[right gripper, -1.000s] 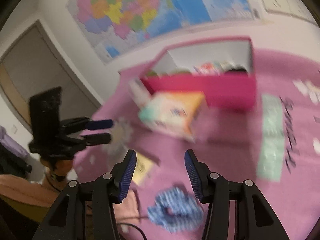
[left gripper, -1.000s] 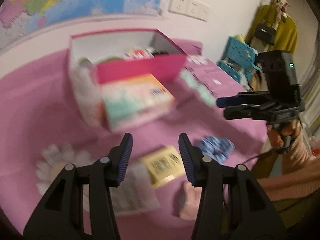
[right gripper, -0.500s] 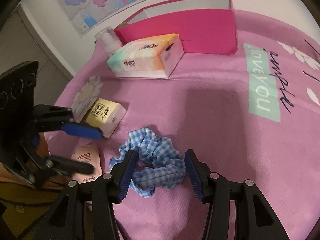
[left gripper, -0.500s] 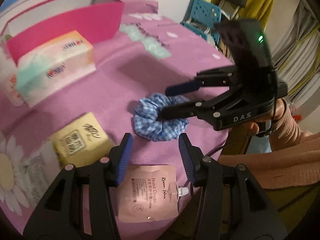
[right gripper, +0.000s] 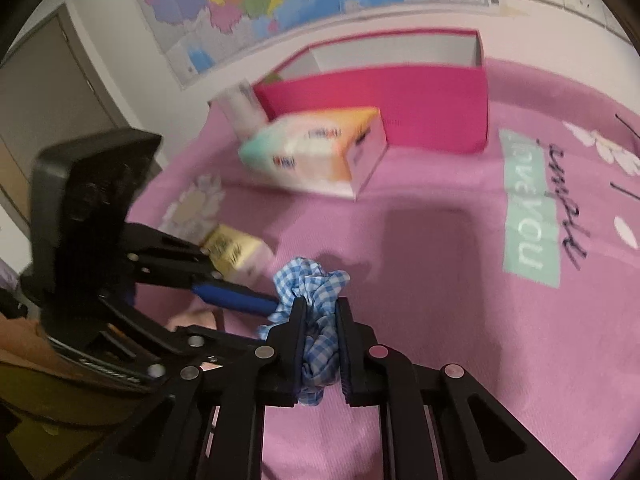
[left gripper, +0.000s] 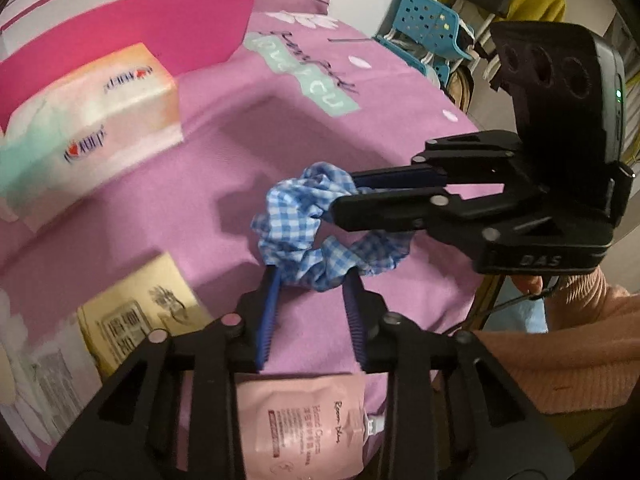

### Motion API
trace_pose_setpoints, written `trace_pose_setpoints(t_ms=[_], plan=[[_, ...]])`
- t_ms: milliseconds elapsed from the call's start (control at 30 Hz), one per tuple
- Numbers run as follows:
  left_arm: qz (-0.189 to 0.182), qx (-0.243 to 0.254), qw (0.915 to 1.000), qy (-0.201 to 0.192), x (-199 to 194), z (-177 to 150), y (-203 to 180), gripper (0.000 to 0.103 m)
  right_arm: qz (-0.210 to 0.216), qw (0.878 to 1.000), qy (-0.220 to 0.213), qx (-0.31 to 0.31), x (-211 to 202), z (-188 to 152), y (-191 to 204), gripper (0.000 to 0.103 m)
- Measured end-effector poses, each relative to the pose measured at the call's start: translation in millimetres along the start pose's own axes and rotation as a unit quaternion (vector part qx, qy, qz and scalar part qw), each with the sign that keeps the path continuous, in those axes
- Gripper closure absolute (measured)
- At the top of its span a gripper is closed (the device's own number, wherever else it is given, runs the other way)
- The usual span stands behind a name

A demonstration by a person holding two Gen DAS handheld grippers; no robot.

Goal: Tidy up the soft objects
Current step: 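Grasp the blue gingham scrunchie with the right gripper, then carry the scrunchie with the right gripper and drop it into the box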

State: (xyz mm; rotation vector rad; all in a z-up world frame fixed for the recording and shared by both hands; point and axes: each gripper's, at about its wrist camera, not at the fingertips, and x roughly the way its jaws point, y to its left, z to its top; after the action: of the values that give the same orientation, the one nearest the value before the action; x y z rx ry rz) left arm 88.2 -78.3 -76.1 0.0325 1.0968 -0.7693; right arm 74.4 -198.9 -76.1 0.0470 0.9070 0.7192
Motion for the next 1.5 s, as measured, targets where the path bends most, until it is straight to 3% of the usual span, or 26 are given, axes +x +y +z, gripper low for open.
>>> trace_pose_setpoints(t_ms=[100,333,500,767,1100,1500], plan=[[-0.003,-0.004,0.9999,-0.015,-8,8,2,0.08,0.0,1.0,-0.017,-0.007,-10,11,3,0.09],[0.002,0.0,0.9977,-0.068,-40,43,4,0.08,-0.001,0.997,-0.079,-0.025,-38,55,5,0.09],[0.034,-0.001,0.9938,-0.106,-63,77,11,0.08,-0.016,0.992,-0.119,-0.043,-51,96,3,0.09],[0.066,-0.008,0.988,-0.139,-76,130,32,0.08,-0.022,0.989,-0.145,-0.03,-49,154,-22,0.09],[0.084,-0.049,0.9869,-0.129,-56,176,70,0.08,-0.037,0.989,-0.141,0.006,-27,199,-60,0.09],[0.108,-0.083,0.9851,-0.105,-28,206,98,0.08,-0.07,0.991,-0.11,0.034,14,220,-92,0.087]])
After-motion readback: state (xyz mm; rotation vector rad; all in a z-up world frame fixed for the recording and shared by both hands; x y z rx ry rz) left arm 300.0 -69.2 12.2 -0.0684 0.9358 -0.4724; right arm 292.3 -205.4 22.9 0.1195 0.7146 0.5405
